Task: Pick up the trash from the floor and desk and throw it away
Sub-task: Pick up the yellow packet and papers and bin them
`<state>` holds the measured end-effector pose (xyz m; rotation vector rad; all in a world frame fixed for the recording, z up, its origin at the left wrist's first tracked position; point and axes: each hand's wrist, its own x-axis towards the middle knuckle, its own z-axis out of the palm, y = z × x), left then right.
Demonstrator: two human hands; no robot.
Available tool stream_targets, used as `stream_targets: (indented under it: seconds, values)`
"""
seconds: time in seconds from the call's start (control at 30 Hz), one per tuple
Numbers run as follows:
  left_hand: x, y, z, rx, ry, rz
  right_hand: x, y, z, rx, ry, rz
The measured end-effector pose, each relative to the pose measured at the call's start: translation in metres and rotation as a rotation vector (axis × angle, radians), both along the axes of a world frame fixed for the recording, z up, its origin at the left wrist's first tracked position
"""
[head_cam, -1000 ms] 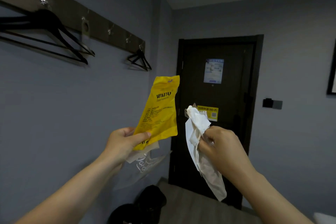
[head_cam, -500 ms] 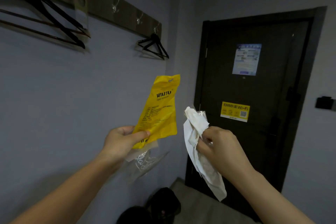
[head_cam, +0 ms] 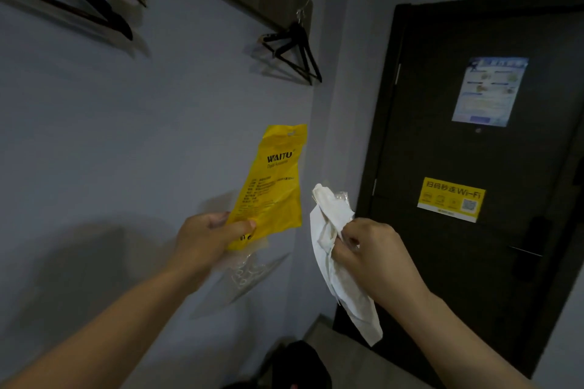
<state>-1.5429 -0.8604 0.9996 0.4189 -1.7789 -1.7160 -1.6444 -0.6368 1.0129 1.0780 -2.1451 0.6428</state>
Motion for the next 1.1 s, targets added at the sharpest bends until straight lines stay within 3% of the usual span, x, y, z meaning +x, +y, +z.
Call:
stream_targets:
  seconds: [0.37, 0.67, 0.9, 1.1]
  values:
    - [-0.09, -0.078, -0.051, 0.046, -0.106, 0.081, -0.114, -0.092, -0.057, 0.031, -0.163, 0.164]
    - [-0.204, -0.126, -0.109, 0.107, -0.252, 0.249, -0.26, -0.16, -0.118, 0.128, -0.362, 0.287]
    - [-0.265, -0.144, -0.193, 0.248, -0.398, 0.302, -0.341, -0.194, -0.195, 0.243, -0.522, 0.407]
    - [-0.288, -0.162, -0.289, 0.289, -0.663, 0.367, -0.372, -0.212, -0.287, 0.375, -0.714, 0.374]
